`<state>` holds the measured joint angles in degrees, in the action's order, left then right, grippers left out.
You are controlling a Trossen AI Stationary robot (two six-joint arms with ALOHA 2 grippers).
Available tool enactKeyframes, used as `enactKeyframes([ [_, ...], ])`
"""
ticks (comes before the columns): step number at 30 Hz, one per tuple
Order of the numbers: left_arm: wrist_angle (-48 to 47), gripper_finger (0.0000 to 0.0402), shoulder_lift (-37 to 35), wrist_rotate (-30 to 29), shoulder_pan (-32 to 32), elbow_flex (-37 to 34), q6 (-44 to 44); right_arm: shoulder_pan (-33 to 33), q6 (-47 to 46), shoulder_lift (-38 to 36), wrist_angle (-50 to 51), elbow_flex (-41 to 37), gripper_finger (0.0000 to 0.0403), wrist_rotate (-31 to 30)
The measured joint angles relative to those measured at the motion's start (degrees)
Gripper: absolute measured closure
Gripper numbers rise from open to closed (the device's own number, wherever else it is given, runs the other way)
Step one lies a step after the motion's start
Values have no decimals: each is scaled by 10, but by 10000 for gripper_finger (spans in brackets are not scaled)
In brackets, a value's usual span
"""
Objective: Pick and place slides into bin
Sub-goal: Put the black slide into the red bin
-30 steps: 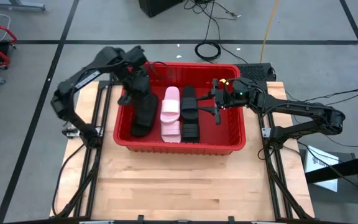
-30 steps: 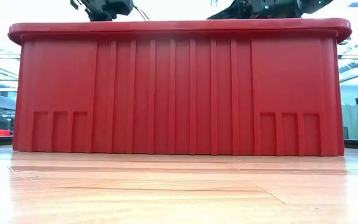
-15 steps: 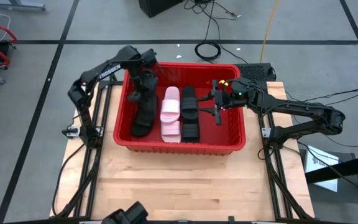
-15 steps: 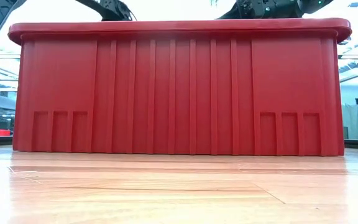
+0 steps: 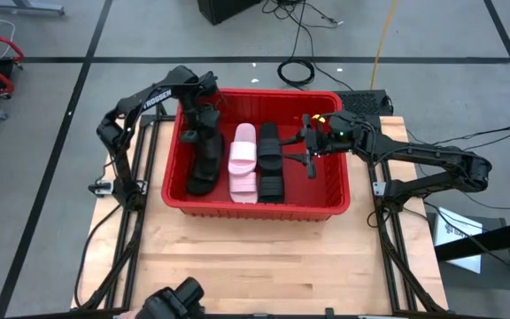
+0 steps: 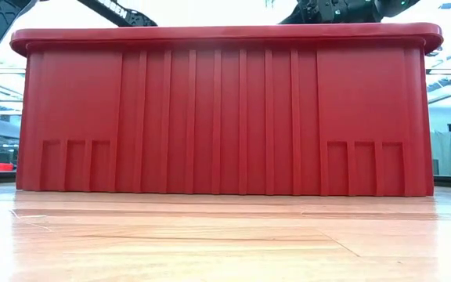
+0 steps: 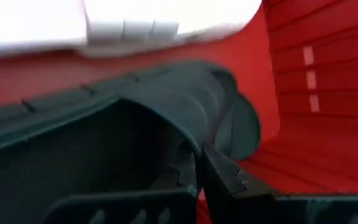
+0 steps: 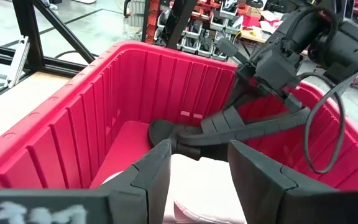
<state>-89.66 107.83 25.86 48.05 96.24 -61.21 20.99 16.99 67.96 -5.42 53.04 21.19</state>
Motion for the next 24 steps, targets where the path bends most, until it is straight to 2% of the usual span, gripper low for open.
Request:
enactKeyframes([
  [4,-1,402,0,-21,7,-25,13,0,0,0,-1,0,250,0],
  [12,33,394,0,-20,2,-34,33,0,0,0,-2,0,250,0],
  [19,43,363,1,-25,2,-34,80,0,-12,0,-1,0,250,0],
  [24,37,323,1,-50,1,-34,108,0,-12,0,-1,0,250,0],
])
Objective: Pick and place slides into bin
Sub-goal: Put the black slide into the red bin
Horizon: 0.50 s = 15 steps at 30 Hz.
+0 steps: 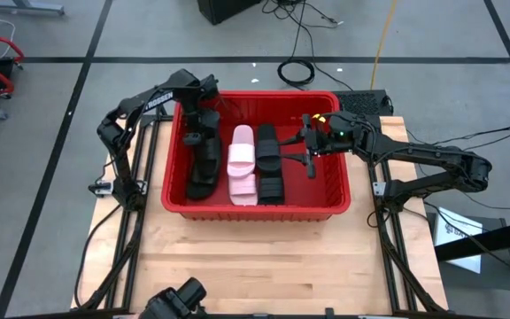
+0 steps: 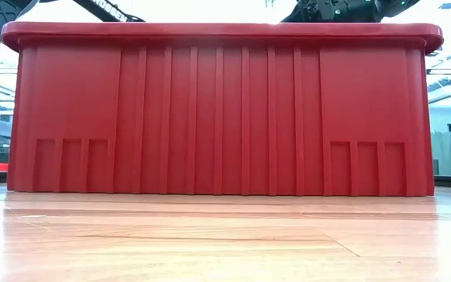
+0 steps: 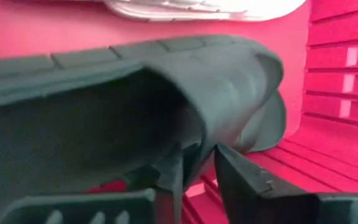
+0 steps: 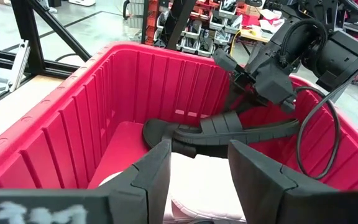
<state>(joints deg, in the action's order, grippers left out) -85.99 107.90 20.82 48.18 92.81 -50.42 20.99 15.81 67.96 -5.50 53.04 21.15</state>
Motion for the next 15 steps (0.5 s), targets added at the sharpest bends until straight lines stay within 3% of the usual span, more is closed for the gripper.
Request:
enactKeyframes([
  [4,2,285,0,-22,-8,1,18,0,0,0,0,0,250,0],
  [9,-5,244,0,-103,-29,15,69,0,0,0,0,0,250,0],
  [15,-10,223,0,-174,-62,55,104,0,-1,0,0,0,250,0],
])
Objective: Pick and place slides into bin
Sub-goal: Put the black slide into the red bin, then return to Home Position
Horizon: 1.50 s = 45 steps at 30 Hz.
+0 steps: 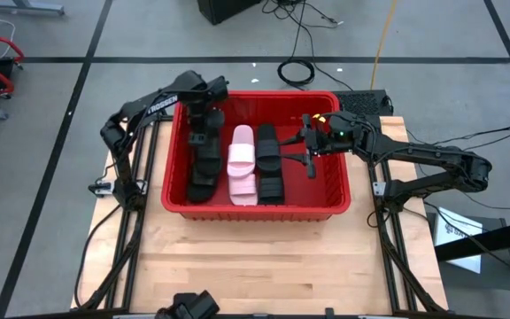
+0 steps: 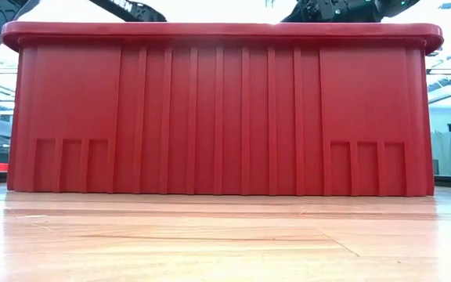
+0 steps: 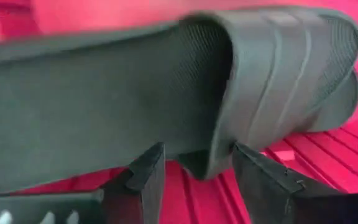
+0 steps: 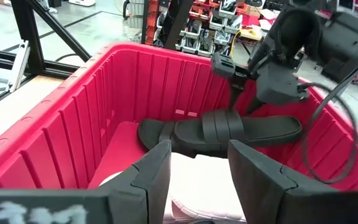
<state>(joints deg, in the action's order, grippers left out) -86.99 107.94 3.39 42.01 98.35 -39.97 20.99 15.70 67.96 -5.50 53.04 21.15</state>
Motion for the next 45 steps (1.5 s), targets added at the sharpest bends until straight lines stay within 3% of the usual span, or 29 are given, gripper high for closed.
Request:
enactKeyframes([
  [13,25,222,-5,-51,-50,88,16,-1,-15,0,10,0,250,1],
  [24,134,222,-5,-87,-43,-8,16,-1,-15,0,24,0,250,1],
  [35,136,222,-5,-87,-58,-92,41,-2,-14,0,25,0,250,2],
  [41,136,222,-11,-213,-69,-80,56,-2,-15,0,24,0,250,2],
  [45,136,222,-12,-234,-64,-39,58,-2,-16,0,24,0,250,2],
])
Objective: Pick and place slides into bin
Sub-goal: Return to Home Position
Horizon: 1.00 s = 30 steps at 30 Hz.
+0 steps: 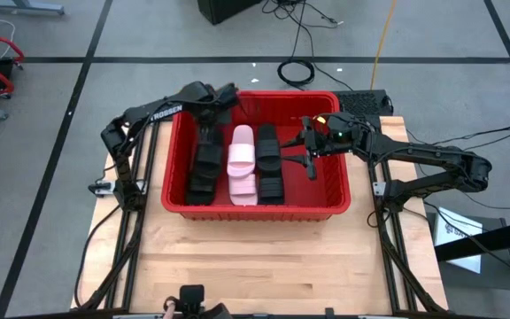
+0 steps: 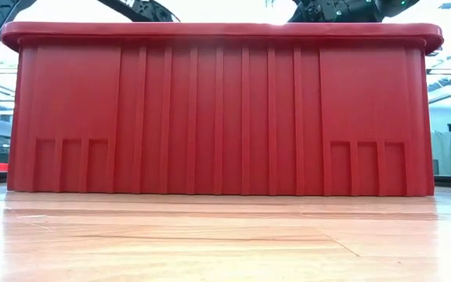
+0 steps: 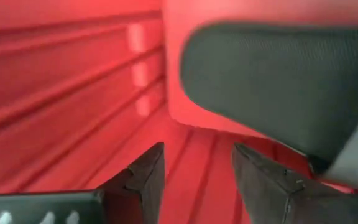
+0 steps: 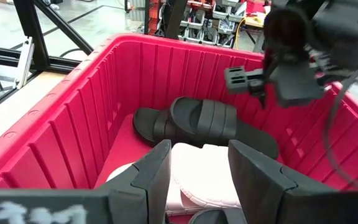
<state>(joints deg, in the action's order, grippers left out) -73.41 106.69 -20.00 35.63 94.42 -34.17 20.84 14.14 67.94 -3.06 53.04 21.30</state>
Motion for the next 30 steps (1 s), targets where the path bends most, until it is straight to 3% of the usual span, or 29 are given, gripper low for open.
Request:
enactKeyframes([
  [7,-2,222,0,13,3,100,12,0,-2,0,-1,0,250,0],
  [16,-38,222,-1,118,2,242,22,0,-8,0,-17,0,250,0],
  [20,-38,222,0,125,-6,290,82,0,-34,0,-40,0,250,-1],
  [25,-80,222,-1,133,-20,327,98,0,-29,0,-89,0,250,-1],
  [30,-73,222,-30,207,-43,328,102,0,-54,0,-136,0,250,-1],
])
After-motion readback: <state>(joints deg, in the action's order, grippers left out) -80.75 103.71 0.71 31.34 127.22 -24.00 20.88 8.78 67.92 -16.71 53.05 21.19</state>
